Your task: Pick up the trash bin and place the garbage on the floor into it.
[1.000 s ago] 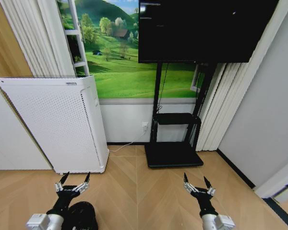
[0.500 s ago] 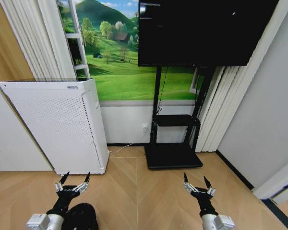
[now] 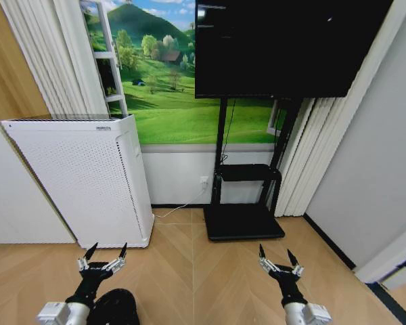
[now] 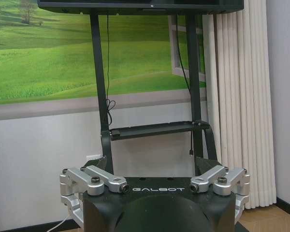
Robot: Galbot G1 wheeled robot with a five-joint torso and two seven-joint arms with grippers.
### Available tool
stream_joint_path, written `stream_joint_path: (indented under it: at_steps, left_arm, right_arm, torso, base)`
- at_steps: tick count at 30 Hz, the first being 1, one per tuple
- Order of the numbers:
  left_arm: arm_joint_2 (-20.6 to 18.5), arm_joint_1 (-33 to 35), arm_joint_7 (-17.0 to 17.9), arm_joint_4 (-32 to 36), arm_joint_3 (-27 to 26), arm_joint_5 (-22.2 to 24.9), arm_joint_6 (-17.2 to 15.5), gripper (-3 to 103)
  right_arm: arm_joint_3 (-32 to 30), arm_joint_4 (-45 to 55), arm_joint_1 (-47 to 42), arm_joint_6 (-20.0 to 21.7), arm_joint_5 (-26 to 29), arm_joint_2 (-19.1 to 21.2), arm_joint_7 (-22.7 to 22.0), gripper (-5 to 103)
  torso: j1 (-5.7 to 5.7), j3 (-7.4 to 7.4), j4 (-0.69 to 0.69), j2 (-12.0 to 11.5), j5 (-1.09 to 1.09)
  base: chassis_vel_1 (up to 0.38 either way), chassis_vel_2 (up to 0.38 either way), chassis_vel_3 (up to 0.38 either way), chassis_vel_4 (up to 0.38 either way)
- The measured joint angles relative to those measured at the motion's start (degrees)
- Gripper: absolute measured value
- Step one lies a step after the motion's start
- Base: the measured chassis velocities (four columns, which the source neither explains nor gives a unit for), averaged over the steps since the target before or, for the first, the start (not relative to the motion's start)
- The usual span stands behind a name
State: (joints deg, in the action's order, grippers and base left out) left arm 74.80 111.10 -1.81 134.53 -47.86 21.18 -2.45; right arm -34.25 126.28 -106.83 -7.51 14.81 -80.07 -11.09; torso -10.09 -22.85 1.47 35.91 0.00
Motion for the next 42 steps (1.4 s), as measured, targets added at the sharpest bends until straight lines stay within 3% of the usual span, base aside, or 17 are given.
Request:
stream_joint_path:
  at_steps: [42]
  left_arm:
    - [0.0, 0.0, 0.0, 0.0, 0.0, 0.0, 0.0, 100]
  right_arm:
    - [0.0, 0.0, 0.0, 0.0, 0.0, 0.0, 0.0, 100]
  torso:
    - [-4.49, -6.07, 0.0, 10.6, 0.0]
  base:
    - [0.0, 0.0, 0.0, 0.0]
